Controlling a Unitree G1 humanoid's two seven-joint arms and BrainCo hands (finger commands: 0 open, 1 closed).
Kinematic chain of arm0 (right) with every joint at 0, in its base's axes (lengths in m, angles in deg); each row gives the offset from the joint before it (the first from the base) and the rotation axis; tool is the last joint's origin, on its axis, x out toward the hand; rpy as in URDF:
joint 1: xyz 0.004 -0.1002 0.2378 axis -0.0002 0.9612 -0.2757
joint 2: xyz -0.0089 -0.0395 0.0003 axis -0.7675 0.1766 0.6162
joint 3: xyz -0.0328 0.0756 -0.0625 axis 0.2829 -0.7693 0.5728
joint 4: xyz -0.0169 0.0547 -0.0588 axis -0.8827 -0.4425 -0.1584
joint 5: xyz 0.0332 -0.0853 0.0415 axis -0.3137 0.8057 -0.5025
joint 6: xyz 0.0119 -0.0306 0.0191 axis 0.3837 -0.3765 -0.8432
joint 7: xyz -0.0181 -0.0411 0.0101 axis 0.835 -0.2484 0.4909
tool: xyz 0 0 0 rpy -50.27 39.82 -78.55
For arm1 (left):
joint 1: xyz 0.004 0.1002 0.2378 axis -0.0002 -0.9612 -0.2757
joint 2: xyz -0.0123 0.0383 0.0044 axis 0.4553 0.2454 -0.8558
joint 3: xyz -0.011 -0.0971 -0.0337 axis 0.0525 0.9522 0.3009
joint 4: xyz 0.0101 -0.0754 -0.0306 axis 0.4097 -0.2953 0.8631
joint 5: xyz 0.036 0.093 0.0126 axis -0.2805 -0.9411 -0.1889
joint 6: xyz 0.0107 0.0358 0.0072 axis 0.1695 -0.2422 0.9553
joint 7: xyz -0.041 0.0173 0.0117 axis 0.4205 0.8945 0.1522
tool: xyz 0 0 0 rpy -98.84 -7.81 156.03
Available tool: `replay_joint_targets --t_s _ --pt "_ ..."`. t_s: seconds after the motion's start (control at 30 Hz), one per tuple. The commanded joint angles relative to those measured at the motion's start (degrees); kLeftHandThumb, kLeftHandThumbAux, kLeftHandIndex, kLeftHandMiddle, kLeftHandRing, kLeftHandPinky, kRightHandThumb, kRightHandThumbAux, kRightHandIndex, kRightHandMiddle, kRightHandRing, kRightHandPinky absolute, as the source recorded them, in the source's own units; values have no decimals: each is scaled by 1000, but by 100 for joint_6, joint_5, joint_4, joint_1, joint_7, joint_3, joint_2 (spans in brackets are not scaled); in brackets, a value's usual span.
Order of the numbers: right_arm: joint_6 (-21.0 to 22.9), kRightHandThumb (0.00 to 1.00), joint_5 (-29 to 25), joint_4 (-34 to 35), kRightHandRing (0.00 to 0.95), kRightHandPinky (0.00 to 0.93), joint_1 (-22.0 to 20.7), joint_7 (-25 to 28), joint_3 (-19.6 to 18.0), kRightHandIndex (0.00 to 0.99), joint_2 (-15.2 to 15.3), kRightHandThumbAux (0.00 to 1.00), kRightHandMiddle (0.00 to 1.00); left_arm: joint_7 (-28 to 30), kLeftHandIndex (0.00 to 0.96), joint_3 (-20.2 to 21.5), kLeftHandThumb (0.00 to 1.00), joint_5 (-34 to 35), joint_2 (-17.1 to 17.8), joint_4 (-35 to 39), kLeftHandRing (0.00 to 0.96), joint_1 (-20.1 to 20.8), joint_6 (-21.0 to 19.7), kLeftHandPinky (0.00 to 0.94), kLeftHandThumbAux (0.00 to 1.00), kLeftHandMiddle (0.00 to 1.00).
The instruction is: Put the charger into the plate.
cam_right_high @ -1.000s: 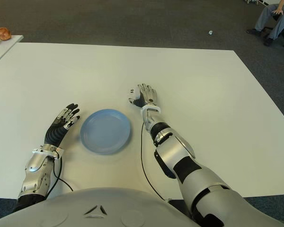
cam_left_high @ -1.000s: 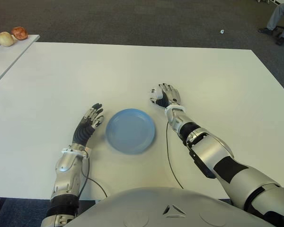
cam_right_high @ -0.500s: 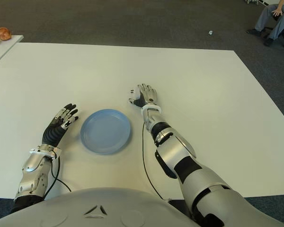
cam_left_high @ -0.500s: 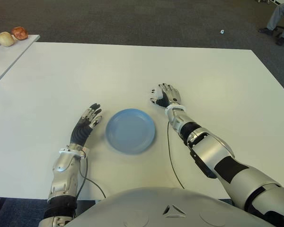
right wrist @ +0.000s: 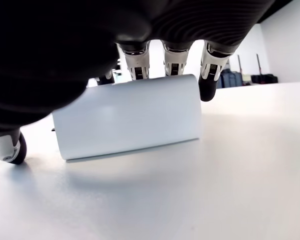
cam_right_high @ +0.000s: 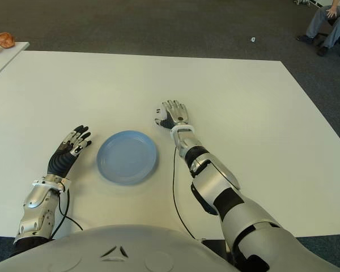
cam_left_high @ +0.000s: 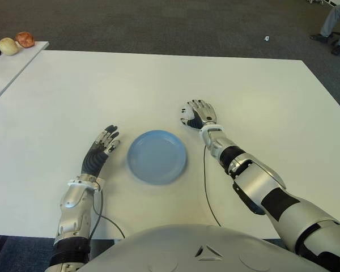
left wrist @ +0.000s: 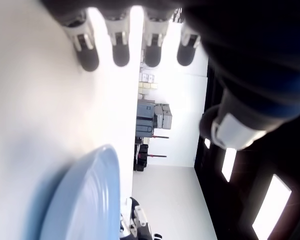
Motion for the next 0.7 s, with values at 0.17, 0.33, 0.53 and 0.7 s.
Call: replay_joint_targets --t_s 0.17,0.33,0.53,0.7 --pt "-108 62 466 -17 0 0 597 342 473 0 867 471 42 28 12 11 0 -21 -1 -220 13 27 -23 30 576 25" --pt "-198 40 575 336 0 0 789 345 592 0 1258 482 50 52 14 15 0 -5 0 -315 19 91 27 34 581 32" --pt "-142 25 668 1253 0 0 1182 468 609 0 1747 488 61 75 16 22 0 8 17 -413 23 161 54 31 584 35" --pt "12 20 744 2255 0 0 1627 692 520 0 2158 491 68 112 16 33 0 12 36 -500 23 204 85 32 582 36"
